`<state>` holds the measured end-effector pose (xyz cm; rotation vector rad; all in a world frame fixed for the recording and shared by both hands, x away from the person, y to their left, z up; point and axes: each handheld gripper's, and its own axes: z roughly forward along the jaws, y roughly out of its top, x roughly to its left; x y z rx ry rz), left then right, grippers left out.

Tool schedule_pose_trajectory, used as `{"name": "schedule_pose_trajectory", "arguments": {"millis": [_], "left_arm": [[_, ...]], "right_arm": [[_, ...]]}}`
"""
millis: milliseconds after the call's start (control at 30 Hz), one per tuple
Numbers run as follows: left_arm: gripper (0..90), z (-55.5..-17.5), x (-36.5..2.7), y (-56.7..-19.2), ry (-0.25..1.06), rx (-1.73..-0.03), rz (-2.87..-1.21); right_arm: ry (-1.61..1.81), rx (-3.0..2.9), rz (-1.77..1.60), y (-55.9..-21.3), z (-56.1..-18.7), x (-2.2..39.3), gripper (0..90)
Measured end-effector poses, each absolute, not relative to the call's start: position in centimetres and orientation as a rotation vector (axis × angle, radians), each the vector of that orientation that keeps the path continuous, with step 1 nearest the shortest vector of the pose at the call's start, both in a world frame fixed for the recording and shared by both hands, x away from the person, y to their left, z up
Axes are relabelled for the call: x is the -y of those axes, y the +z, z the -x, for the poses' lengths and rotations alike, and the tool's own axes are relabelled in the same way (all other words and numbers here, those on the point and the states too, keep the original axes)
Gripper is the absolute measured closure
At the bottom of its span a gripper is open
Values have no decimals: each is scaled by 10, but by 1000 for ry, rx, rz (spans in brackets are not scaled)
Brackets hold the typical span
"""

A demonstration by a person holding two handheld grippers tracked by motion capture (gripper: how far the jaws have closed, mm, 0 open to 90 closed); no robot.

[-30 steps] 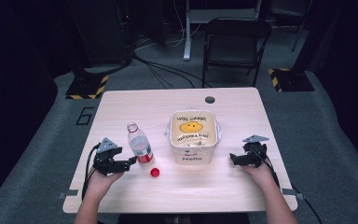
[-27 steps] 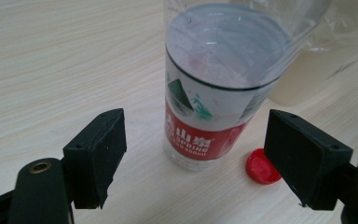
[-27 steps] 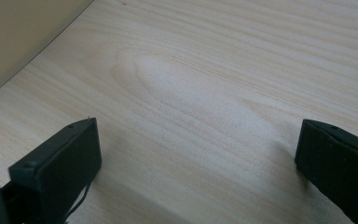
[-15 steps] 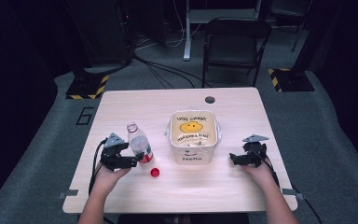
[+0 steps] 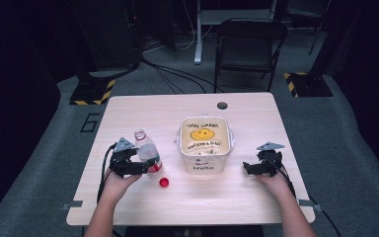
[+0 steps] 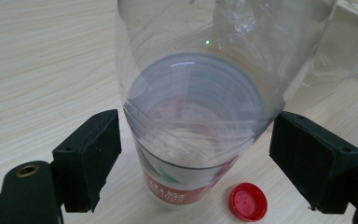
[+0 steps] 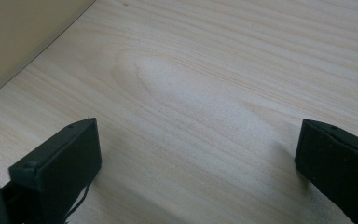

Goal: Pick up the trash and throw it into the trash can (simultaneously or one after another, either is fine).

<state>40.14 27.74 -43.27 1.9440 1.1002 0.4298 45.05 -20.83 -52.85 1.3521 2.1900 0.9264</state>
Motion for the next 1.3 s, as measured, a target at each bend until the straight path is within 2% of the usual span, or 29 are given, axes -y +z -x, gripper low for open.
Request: {"name": "schedule_pose_trajectory", "arguments": {"millis": [400, 633, 900, 1300], "left_arm": [[166, -409, -268, -422, 469, -1077, -1975], [257, -411, -266, -418, 476, -1066, -1991], [263, -411, -268, -413, 482, -1061, -1983], [265, -412, -271, -378, 486, -1044, -1971]], "right_arm": [[928, -2192, -1346, -529, -451, 208, 0], [929, -2192, -1357, -528, -451, 208, 0], [929, -2193, -1358, -528, -452, 208, 0], [929, -2190, -1358, -528, -452, 208, 0]]}}
